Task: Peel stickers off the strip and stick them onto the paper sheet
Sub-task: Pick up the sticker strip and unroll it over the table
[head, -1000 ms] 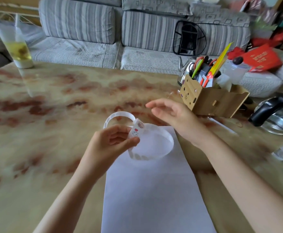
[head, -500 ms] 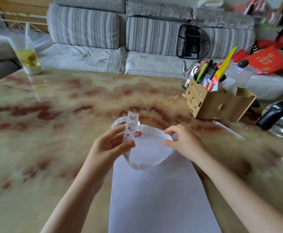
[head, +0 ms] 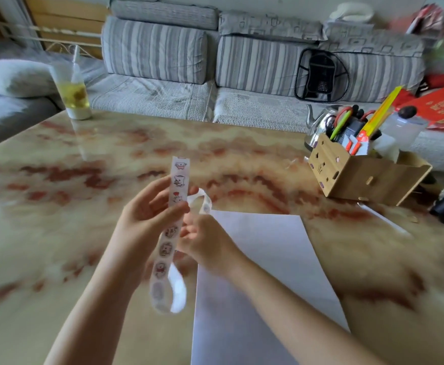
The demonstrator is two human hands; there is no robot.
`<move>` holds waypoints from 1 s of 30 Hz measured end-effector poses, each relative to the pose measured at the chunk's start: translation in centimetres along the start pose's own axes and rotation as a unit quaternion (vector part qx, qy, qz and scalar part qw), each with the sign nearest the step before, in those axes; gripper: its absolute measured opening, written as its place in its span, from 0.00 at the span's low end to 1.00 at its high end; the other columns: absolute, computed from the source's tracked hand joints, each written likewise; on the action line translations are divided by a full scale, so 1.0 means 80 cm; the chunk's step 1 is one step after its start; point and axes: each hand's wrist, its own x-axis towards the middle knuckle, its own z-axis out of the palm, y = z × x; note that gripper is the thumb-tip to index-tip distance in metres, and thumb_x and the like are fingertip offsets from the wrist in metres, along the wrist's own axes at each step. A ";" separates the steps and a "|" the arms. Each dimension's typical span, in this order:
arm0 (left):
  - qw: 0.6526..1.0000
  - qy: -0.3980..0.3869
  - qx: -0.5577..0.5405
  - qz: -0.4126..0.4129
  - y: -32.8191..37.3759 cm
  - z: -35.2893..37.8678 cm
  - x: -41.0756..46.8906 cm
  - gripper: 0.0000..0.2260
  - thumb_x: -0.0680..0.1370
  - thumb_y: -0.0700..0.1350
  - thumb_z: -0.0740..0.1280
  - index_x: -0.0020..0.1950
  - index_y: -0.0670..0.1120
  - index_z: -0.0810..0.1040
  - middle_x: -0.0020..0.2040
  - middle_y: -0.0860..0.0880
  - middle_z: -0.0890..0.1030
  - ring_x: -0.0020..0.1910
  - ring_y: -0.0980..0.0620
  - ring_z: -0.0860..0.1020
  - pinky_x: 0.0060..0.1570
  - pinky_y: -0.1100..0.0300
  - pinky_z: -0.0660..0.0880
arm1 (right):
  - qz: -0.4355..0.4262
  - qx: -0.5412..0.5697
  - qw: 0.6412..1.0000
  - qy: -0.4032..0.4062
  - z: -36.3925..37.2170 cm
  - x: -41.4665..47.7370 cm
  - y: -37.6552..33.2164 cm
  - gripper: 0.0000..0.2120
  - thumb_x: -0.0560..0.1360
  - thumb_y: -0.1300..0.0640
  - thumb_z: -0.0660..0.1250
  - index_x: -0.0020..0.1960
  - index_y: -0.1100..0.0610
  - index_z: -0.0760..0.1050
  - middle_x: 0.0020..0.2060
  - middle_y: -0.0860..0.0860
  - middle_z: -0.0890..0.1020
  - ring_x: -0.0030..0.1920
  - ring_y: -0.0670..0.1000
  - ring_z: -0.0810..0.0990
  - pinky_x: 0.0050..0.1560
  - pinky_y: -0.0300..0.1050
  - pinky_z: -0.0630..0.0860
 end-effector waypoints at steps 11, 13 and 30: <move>0.999 0.008 0.045 -0.015 -0.010 -0.011 0.000 0.18 0.75 0.31 0.65 0.61 0.47 0.77 0.48 0.50 0.85 0.38 0.58 0.81 0.34 0.69 0.75 | 0.075 0.022 0.987 0.140 -0.077 0.000 0.018 0.07 0.79 0.59 0.61 0.52 0.58 0.77 0.37 0.51 0.80 0.31 0.50 0.79 0.27 0.42 0.74; 0.999 0.010 0.039 -0.018 -0.010 -0.010 0.000 0.18 0.75 0.30 0.65 0.61 0.47 0.76 0.47 0.50 0.85 0.38 0.58 0.81 0.34 0.69 0.75 | 0.102 0.027 0.987 0.119 -0.064 0.016 0.024 0.09 0.79 0.55 0.62 0.55 0.58 0.76 0.39 0.48 0.79 0.35 0.51 0.80 0.32 0.44 0.77; 0.999 0.025 0.019 -0.021 -0.011 -0.023 0.003 0.18 0.75 0.33 0.66 0.63 0.46 0.75 0.51 0.48 0.85 0.45 0.51 0.82 0.40 0.63 0.78 | 0.059 0.100 0.992 0.043 -0.016 0.052 0.003 0.11 0.77 0.63 0.65 0.58 0.63 0.78 0.49 0.54 0.82 0.46 0.48 0.81 0.49 0.35 0.77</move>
